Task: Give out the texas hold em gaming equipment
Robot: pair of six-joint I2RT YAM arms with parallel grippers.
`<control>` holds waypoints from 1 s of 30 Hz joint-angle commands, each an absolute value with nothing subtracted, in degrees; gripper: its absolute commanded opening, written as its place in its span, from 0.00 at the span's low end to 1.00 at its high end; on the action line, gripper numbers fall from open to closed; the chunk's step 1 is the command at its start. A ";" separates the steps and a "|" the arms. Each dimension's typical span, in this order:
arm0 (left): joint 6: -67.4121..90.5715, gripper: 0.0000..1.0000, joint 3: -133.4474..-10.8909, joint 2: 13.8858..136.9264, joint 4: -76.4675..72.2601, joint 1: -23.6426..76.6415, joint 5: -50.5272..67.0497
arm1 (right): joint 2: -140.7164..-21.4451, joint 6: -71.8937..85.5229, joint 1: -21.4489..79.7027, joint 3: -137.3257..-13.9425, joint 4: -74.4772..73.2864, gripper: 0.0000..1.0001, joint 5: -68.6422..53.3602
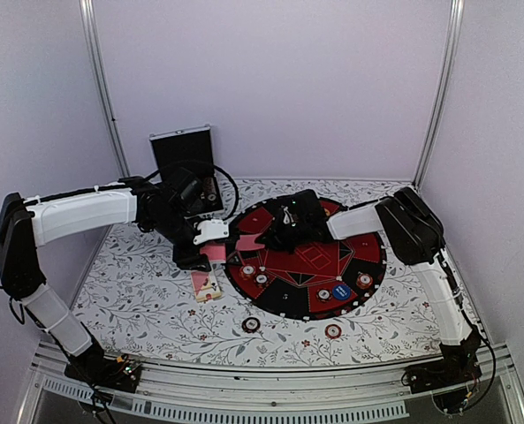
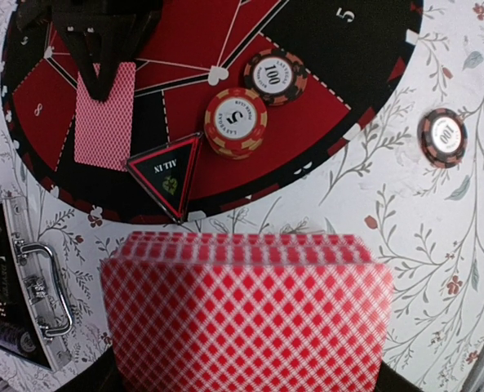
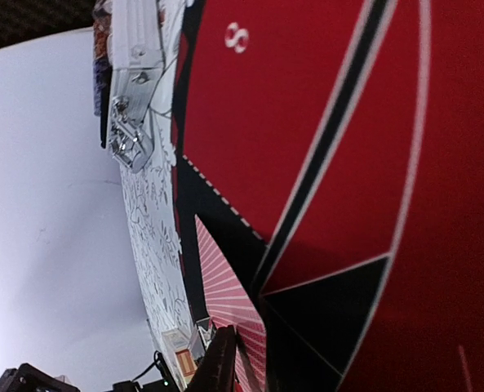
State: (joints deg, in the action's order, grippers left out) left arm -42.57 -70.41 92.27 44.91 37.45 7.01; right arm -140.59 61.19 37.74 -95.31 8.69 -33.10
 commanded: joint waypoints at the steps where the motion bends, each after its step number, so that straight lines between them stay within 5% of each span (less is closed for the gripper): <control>1: -42.01 0.00 -70.66 91.14 44.91 36.96 7.87 | -141.00 59.59 38.23 -96.15 5.01 0.21 -31.18; 6: -42.00 0.00 -70.83 91.23 45.07 37.00 7.87 | -138.02 55.67 38.22 -95.74 0.18 0.46 -27.49; 14: -41.80 0.00 -71.41 91.55 45.54 37.00 8.37 | -133.31 50.29 38.20 -93.17 -7.65 0.67 -21.18; 24: -41.64 0.00 -71.98 91.67 45.83 37.09 8.80 | -125.29 48.08 37.91 -87.28 -8.12 0.79 -18.60; 30: -41.33 0.00 -72.30 91.76 45.80 37.09 8.84 | -118.49 53.31 38.74 -80.84 3.51 0.89 -27.98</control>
